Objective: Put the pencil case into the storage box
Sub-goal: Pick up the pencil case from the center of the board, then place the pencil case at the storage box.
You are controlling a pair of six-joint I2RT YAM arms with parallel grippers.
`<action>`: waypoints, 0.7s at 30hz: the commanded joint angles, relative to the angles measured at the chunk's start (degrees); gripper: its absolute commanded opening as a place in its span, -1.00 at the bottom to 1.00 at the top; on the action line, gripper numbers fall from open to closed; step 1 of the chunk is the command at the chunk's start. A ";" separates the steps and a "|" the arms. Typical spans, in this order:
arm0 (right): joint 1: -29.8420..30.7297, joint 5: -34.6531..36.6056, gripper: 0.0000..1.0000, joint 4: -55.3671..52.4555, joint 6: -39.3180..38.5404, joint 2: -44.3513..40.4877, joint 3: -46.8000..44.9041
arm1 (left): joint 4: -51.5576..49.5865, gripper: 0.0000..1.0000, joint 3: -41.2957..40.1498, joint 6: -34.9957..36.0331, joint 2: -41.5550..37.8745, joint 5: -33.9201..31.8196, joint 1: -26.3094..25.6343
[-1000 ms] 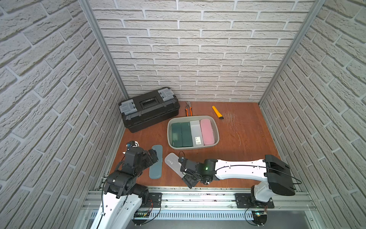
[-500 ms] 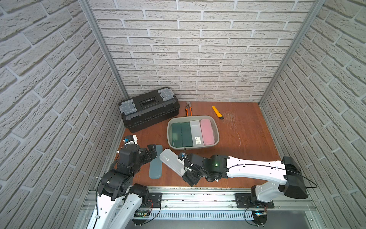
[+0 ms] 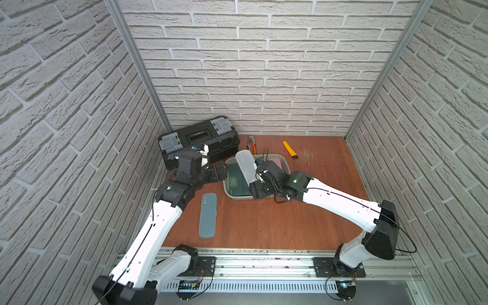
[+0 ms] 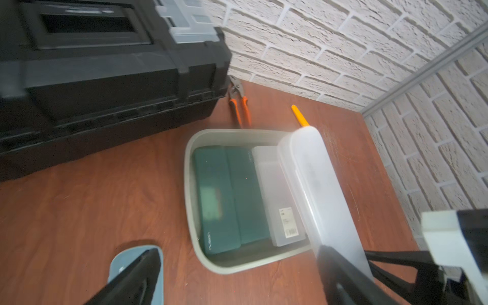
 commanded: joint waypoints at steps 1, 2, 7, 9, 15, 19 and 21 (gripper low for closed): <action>-1.63 5.22 -0.10 -1.76 4.03 4.16 4.34 | 7.03 0.97 0.07 6.63 3.06 8.71 0.14; -2.11 5.09 -0.11 -1.72 4.24 5.65 5.45 | 8.40 0.97 -0.79 7.70 3.73 9.27 0.30; -3.34 5.56 -0.13 -1.43 6.75 11.76 9.22 | 13.24 0.97 -6.22 9.28 3.91 9.59 3.07; -3.74 6.40 -0.14 -2.00 8.41 14.34 10.60 | 14.08 0.97 -7.72 8.64 3.38 8.98 5.00; -3.92 7.77 -0.17 -4.89 12.00 22.53 16.57 | 11.64 0.97 -6.45 9.87 3.38 6.01 6.53; -3.53 9.01 -0.18 -7.27 14.13 27.15 20.20 | 11.24 0.97 -6.26 9.72 3.55 7.10 6.54; -3.35 9.57 -0.18 -7.74 14.33 28.66 21.33 | 11.44 0.97 -6.51 9.53 3.47 7.41 6.58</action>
